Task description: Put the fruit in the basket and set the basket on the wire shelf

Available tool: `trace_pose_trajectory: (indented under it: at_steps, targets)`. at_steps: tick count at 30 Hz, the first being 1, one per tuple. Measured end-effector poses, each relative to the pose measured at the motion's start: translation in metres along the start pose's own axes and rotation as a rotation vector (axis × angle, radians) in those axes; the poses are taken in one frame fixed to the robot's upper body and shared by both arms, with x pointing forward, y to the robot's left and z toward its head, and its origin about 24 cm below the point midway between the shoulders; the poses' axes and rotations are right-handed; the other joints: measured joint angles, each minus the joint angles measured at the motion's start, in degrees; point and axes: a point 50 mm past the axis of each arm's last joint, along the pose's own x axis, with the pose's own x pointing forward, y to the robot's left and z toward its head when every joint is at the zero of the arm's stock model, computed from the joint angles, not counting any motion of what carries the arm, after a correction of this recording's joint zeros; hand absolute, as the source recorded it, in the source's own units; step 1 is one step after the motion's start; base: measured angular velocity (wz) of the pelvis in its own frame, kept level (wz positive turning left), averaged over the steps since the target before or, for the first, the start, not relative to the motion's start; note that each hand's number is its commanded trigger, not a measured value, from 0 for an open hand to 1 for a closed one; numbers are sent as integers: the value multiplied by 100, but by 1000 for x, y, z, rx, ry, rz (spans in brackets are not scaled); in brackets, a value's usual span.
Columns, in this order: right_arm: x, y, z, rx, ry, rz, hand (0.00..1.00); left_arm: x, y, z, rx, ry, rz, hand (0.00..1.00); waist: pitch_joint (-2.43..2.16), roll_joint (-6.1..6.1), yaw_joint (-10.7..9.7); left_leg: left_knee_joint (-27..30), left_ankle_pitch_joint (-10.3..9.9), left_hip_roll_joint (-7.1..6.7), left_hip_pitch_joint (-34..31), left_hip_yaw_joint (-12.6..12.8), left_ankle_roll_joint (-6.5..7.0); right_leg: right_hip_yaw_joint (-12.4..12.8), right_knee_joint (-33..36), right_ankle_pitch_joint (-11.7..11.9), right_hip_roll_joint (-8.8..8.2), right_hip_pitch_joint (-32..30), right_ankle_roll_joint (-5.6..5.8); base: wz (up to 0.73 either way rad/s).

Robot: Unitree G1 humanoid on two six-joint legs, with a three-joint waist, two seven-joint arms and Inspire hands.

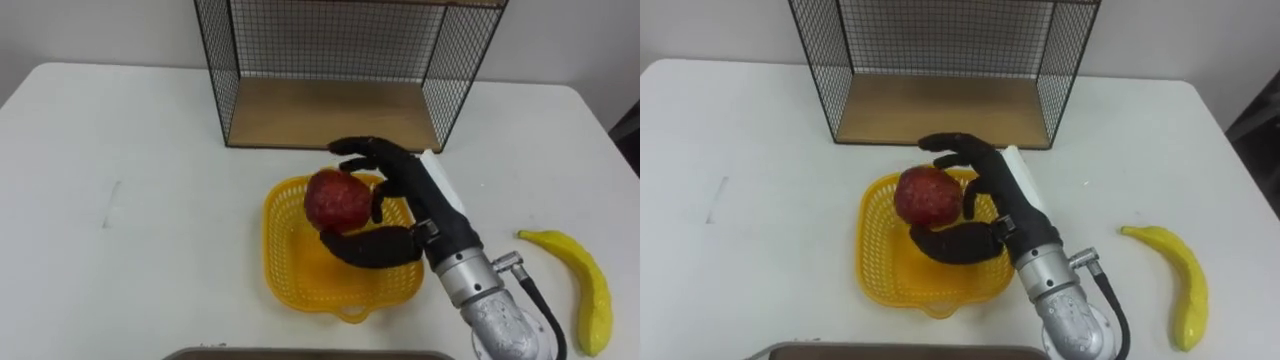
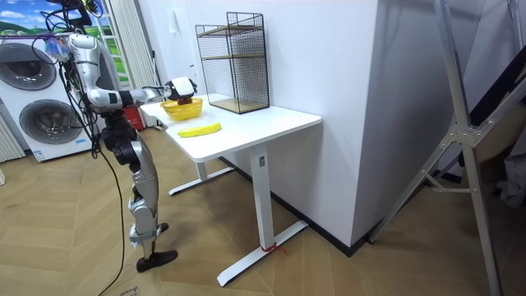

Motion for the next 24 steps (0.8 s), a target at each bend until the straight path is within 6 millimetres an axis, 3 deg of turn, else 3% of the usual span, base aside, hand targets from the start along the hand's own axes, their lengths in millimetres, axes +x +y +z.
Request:
trace_pose_trajectory:
  at_steps: [24]
  targets:
    - [-2, 6, -3, -45, 24, 50, 0, 2, 4, 5, 19, -8, 7, 0, 1, 23, 20, -1, 0, 0, 1, 0, 0, -1, 1, 0, 0, 1, 0, 0]
